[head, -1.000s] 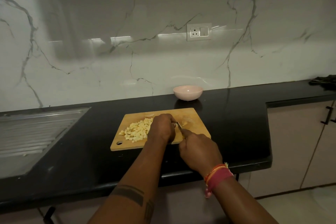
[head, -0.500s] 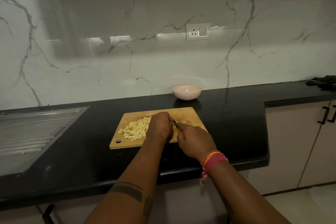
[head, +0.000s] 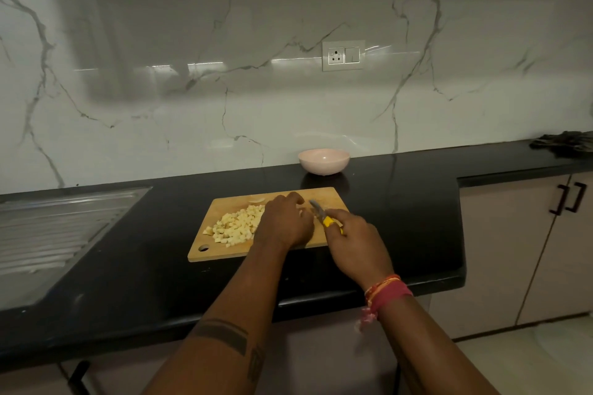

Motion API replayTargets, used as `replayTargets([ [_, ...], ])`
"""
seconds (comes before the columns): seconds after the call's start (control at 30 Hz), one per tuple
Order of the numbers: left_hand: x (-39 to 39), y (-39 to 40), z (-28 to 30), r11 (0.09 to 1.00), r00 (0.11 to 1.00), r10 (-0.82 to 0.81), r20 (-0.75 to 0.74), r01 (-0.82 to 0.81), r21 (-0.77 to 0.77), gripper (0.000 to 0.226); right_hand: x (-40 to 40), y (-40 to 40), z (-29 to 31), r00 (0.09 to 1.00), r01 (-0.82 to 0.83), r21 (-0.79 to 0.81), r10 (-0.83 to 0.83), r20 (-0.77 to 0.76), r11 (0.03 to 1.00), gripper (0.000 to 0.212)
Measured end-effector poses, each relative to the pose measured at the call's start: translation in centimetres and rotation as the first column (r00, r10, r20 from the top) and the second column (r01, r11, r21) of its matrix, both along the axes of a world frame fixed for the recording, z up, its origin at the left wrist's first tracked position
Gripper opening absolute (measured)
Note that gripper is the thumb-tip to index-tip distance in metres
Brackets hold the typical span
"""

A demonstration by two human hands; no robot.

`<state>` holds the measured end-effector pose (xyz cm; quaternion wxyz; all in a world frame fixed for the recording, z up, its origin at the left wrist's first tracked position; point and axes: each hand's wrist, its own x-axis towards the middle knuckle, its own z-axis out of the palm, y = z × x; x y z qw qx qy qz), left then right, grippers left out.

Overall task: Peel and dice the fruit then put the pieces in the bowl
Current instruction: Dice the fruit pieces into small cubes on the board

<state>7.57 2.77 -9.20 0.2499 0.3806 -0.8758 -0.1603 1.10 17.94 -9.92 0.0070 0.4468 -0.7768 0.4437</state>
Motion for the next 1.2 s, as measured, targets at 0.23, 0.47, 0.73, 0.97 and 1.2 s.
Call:
replayTargets([
  [0.23,0.1,0.0,0.0,0.999,0.999,-0.044,0.026,0.044,-0.03,0.027,0.0,-0.2,-0.3,1.0,0.014,0.028,-0.013,-0.02,1.0,0.041],
  [0.47,0.4,-0.5,-0.2,0.998,0.997,-0.062,-0.051,0.062,0.005,0.035,0.3,-1.0,-0.7,0.981,0.071,0.197,-0.034,-0.189,0.978,0.049],
  [0.73,0.3,-1.1,-0.1,0.999,0.999,-0.043,-0.011,0.043,-0.029,0.036,0.4,-0.8,-0.6,0.979,0.028,0.202,0.015,-0.204,0.979,0.048],
  [0.97,0.2,-0.9,0.2,0.999,0.998,-0.03,0.061,0.032,-0.039,0.026,0.7,-0.8,-0.6,0.974,0.043,0.167,-0.004,-0.226,0.985,0.049],
  [1.2,0.1,-0.7,0.5,0.999,0.999,0.029,0.026,-0.03,0.02,0.023,1.3,-0.8,-0.4,0.942,0.028,0.248,0.058,-0.332,0.968,0.052],
])
